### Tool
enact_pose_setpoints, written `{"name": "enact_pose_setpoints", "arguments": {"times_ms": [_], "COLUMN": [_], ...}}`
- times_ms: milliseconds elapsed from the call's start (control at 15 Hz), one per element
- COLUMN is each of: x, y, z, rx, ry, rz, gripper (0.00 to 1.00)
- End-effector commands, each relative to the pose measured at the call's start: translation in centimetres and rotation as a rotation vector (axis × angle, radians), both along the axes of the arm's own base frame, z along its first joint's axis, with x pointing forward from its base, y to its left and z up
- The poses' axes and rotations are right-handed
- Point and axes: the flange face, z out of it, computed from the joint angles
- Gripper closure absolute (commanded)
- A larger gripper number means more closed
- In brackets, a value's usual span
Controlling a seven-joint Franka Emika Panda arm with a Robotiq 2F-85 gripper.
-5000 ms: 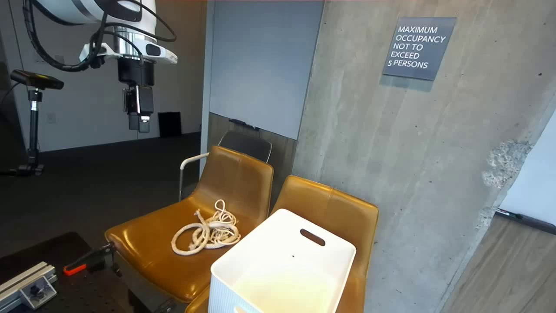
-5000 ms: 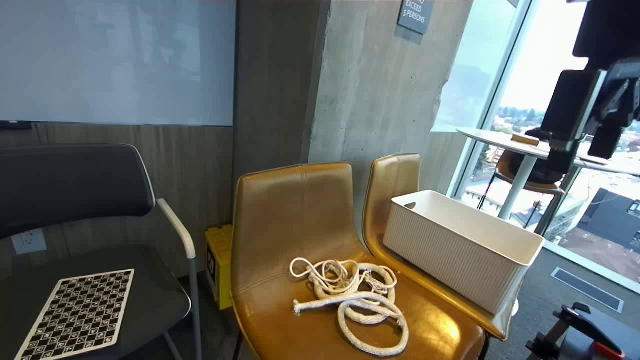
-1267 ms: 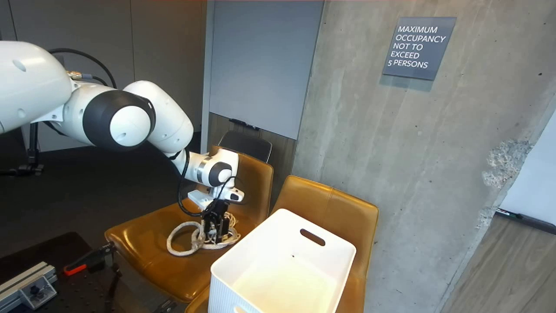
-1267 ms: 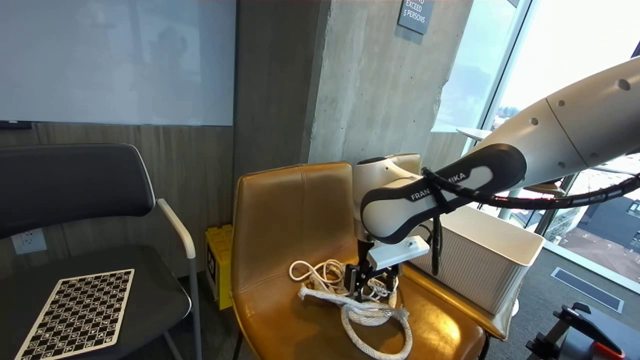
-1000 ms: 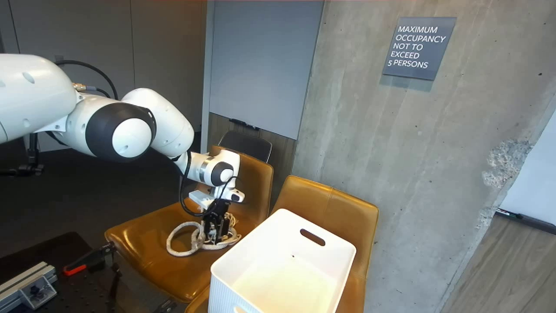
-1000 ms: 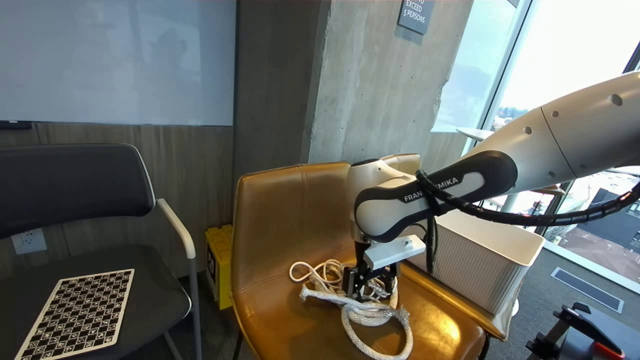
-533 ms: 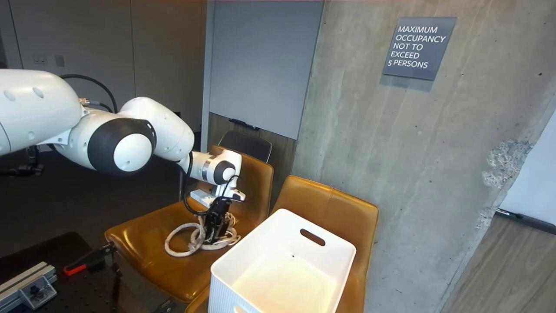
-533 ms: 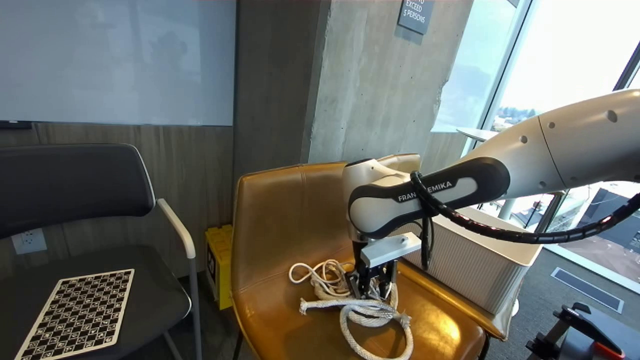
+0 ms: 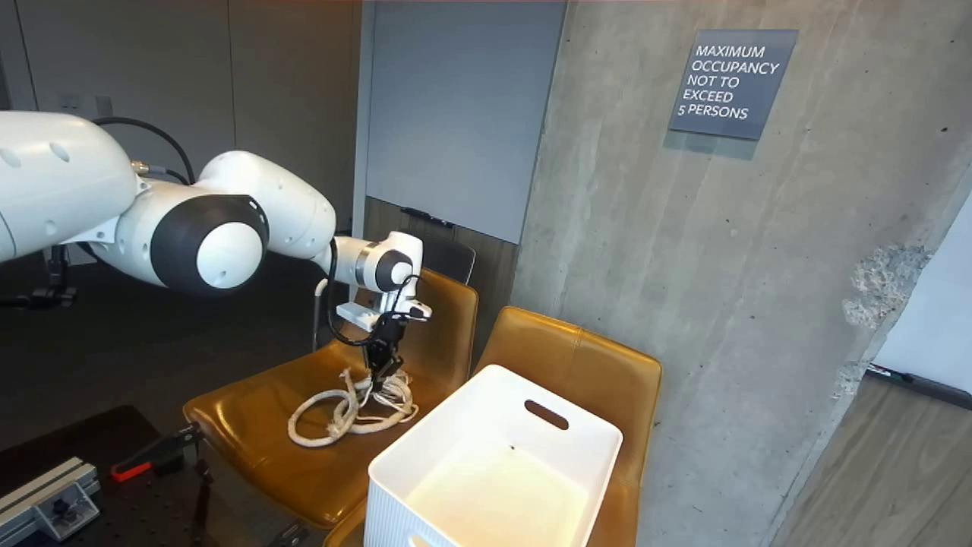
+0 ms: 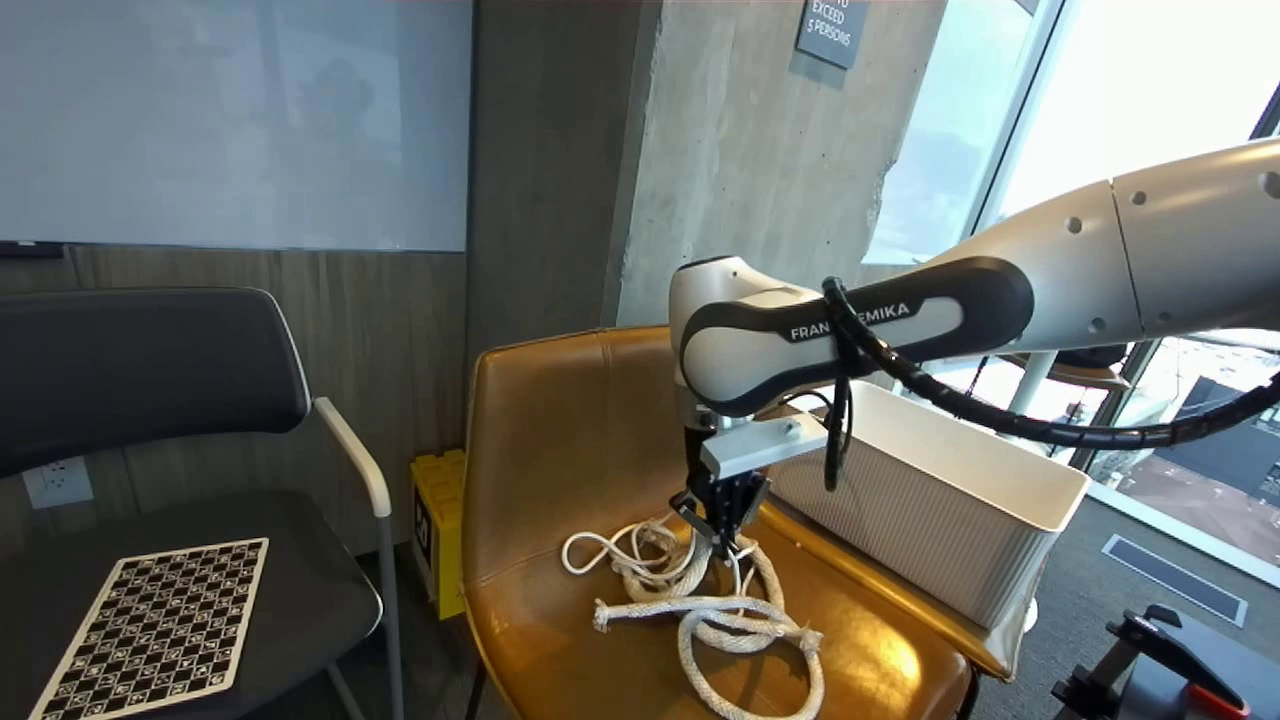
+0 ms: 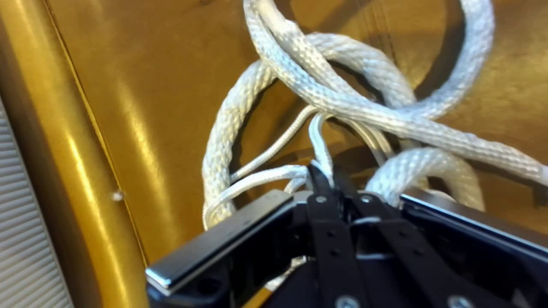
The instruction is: Shift the pieces of rope, one after the other, to the laundry basket
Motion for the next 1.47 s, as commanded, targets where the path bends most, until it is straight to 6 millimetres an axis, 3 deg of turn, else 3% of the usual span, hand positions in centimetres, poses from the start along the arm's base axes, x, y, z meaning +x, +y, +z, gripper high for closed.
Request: {"name": "enact_pose_setpoints", "arguments": {"times_ms": [0, 267, 467, 600, 1067, 1267, 1400], "x": [0.9, 1.3, 1.3, 1.1, -1.9, -4.2, -5.8], "y": [2.9, 5.1, 4.8, 3.4, -5.6, -10.4, -14.3], "z": [8.6, 19.1, 27.8, 33.4, 51.3, 57.4, 60.4], "rx": [-0.014, -0.053, -0.082, -0.094, -0.118, -0.131, -0.143], "ry": [-0.045, -0.129, -0.218, -0.270, -0.441, -0.498, -0.523], "rz": [0.030, 0.042, 0.015, -0.016, -0.188, -0.266, -0.327], "gripper": [0.99, 0.99, 0.99, 0.99, 0.99, 0.99, 0.99]}}
